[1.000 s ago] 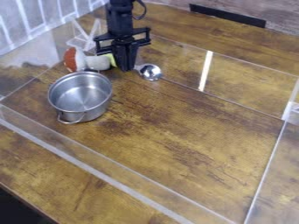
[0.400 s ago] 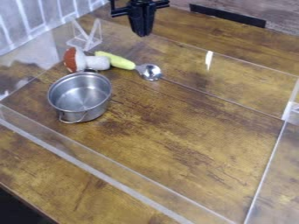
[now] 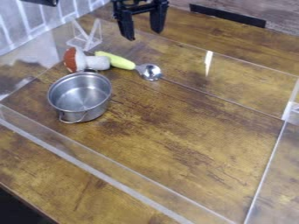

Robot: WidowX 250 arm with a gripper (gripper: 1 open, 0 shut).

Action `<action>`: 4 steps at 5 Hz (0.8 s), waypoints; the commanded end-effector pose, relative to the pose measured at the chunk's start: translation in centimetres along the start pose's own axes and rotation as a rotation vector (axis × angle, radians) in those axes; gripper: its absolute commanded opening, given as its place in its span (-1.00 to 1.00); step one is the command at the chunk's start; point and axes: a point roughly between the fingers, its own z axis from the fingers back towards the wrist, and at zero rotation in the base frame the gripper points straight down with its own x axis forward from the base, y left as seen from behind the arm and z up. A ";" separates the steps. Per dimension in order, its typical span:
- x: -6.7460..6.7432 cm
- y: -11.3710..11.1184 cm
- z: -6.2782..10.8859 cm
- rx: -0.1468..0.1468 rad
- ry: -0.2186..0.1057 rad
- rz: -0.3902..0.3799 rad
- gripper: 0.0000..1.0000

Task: Move the green spoon to the left

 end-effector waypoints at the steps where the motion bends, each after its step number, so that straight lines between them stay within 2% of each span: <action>1: 0.2 0.0 1.4 -0.041 -0.041 0.062 1.00; 2: 0.8 0.4 -0.4 -0.021 -0.038 0.130 1.00; 4: -0.5 -0.5 -4.5 0.018 -0.034 0.243 1.00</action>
